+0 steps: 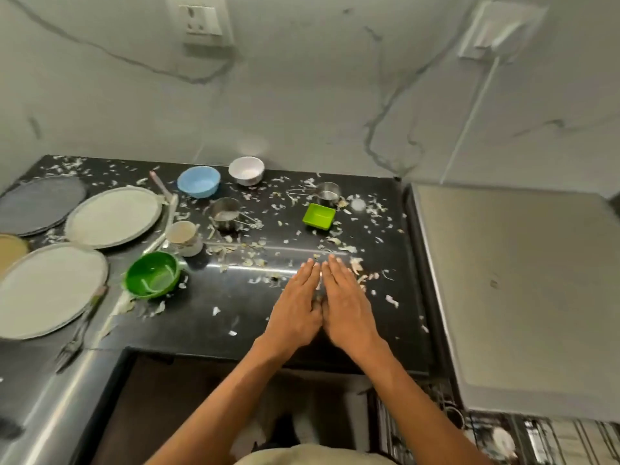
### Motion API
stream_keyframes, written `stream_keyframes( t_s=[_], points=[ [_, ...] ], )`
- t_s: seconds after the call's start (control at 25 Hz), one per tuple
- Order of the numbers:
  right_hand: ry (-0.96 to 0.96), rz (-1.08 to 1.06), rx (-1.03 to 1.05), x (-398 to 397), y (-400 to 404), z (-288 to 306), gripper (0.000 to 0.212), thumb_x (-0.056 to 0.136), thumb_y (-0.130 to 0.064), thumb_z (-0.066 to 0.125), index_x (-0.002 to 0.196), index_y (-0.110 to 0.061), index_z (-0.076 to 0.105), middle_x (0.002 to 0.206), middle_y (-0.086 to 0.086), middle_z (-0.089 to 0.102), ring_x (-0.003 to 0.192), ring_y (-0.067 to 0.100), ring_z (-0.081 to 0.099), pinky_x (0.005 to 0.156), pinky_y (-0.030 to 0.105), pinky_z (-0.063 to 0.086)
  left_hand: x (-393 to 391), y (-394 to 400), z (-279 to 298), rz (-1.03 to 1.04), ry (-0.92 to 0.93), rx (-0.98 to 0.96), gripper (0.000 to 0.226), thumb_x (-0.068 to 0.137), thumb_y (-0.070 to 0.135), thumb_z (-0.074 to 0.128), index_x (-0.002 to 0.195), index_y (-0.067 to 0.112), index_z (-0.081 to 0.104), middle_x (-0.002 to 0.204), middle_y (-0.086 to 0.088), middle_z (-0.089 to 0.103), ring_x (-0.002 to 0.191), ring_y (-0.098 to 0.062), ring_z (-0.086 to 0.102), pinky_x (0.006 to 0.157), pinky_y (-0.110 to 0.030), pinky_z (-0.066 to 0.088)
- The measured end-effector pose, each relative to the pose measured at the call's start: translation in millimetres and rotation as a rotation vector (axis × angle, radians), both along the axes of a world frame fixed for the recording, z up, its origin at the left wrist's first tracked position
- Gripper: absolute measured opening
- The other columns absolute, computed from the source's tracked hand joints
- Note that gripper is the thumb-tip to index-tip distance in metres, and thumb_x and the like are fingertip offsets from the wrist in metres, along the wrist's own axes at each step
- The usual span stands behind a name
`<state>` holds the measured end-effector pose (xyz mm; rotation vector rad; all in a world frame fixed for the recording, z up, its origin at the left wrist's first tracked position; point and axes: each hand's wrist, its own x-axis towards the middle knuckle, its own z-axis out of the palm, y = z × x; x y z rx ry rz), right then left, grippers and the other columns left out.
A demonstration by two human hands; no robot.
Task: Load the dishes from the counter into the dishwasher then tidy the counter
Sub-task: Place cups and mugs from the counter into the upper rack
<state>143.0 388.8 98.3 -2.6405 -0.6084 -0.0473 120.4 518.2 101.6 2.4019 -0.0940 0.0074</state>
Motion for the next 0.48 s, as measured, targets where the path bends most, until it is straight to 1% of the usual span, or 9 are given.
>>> stream_keyframes(
  t_s=[0.08, 0.24, 0.36, 0.48],
  points=[
    [0.008, 0.025, -0.006, 8, 33, -2, 0.066, 0.103, -0.016, 0.044, 0.16, -0.01, 0.011, 0.168, 0.006, 0.003, 0.155, 0.017, -0.001, 0.126, 0.032, -0.001, 4, 32, -3, 0.041, 0.006, 0.012, 0.067, 0.096, 0.01, 0.045, 0.157, 0.014, 0.017, 0.165, -0.001, 0.01, 0.152, -0.008, 0.004, 0.124, -0.029, 0.006],
    [0.03, 0.163, -0.013, 23, 94, -6, 0.066, 0.103, -0.016, 0.043, 0.16, -0.01, 0.01, 0.168, 0.007, 0.004, 0.155, 0.017, -0.001, 0.123, 0.026, -0.008, 5, 89, -7, 0.185, 0.021, -0.002, 0.067, 0.096, 0.009, 0.047, 0.156, 0.014, 0.02, 0.165, -0.002, 0.015, 0.152, -0.009, 0.007, 0.124, -0.027, 0.006],
    [0.025, 0.284, -0.011, 33, 137, -4, 0.069, 0.1, -0.013, 0.047, 0.159, -0.009, 0.011, 0.168, 0.009, 0.006, 0.155, 0.018, 0.001, 0.122, 0.026, -0.008, 2, 126, -7, 0.309, 0.021, -0.007, 0.068, 0.095, 0.008, 0.048, 0.156, 0.013, 0.02, 0.165, -0.003, 0.015, 0.151, -0.008, 0.007, 0.123, -0.023, 0.004],
    [0.0, 0.379, 0.018, 46, 175, -2, 0.071, 0.097, -0.011, 0.053, 0.159, -0.009, 0.016, 0.167, 0.011, 0.014, 0.155, 0.021, 0.007, 0.124, 0.028, -0.003, 2, 156, -5, 0.421, 0.019, -0.011, 0.068, 0.095, 0.008, 0.048, 0.157, 0.014, 0.02, 0.165, -0.002, 0.014, 0.151, -0.008, 0.007, 0.121, -0.021, 0.002]
  ],
)
